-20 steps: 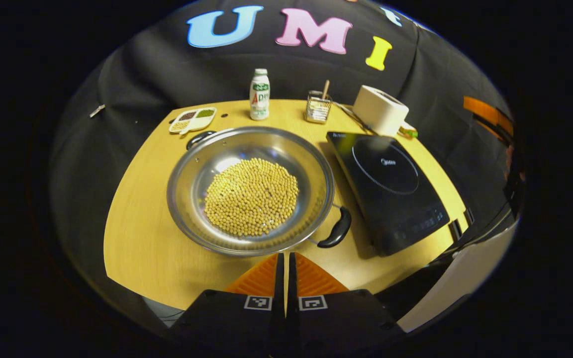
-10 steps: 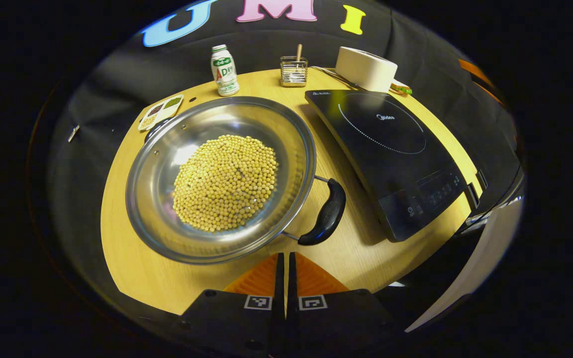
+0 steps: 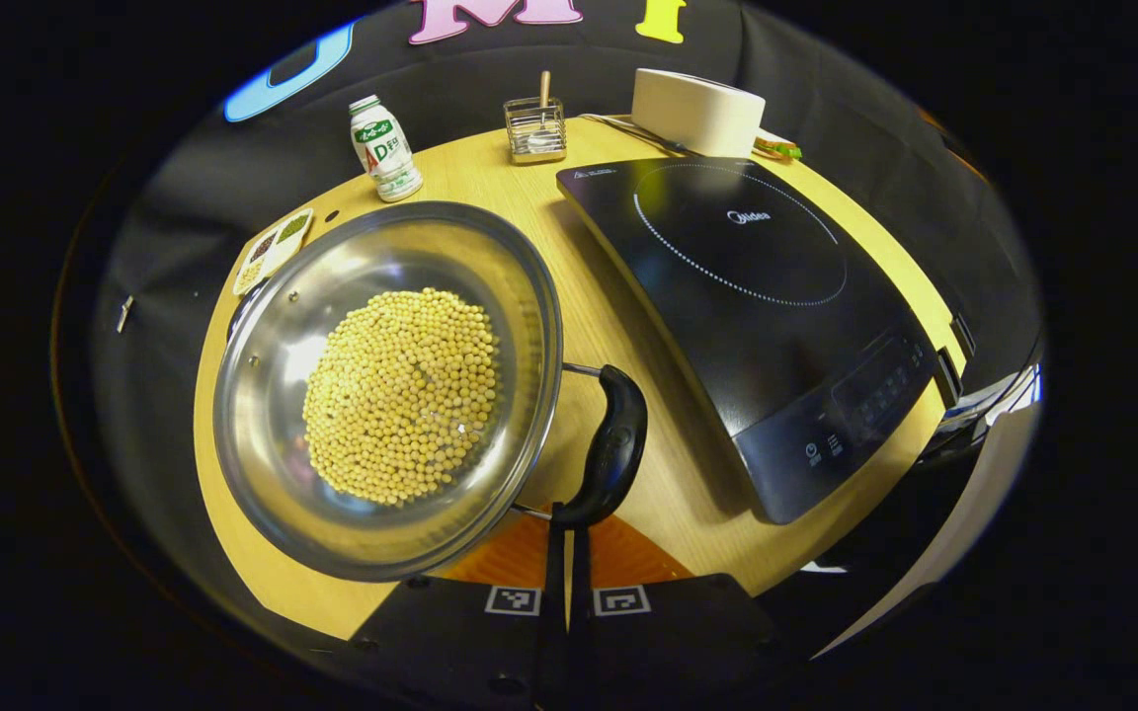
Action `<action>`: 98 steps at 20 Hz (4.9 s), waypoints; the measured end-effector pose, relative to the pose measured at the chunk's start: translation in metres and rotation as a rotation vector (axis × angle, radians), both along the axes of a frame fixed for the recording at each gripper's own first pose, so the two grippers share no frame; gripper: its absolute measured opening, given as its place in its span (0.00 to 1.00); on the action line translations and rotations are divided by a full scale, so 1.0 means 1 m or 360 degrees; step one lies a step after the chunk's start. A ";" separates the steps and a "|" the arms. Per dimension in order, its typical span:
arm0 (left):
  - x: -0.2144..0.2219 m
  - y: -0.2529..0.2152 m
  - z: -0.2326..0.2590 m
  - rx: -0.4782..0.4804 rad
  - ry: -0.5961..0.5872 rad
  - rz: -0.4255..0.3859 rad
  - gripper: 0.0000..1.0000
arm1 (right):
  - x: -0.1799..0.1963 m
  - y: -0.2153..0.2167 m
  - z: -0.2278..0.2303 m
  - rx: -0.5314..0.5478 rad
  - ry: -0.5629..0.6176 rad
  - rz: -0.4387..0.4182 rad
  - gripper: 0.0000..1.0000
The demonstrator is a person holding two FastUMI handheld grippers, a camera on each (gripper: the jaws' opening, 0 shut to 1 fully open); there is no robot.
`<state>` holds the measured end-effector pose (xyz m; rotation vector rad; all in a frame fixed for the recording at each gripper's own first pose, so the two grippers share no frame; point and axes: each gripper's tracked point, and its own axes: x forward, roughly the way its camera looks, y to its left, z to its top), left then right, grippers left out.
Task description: First push the handle of the pot to place it horizontally, then grasp the pot with both hands and set it on the induction cooktop.
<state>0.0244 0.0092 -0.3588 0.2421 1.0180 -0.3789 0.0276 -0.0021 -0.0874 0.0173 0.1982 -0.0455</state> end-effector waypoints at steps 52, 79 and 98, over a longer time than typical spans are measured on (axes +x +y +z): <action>0.095 -0.054 0.088 -0.0438 -0.0474 0.0130 0.05 | -0.019 0.003 -0.004 -0.0154 0.0033 -0.0059 0.98; 0.139 0.261 0.111 -0.0383 -0.0876 0.0642 0.95 | 0.113 0.305 -0.162 0.0114 0.0745 0.0522 0.99; 0.205 0.259 0.014 -0.0440 -0.0538 0.0634 0.93 | 0.127 0.334 -0.289 -0.0006 0.1088 0.0584 0.95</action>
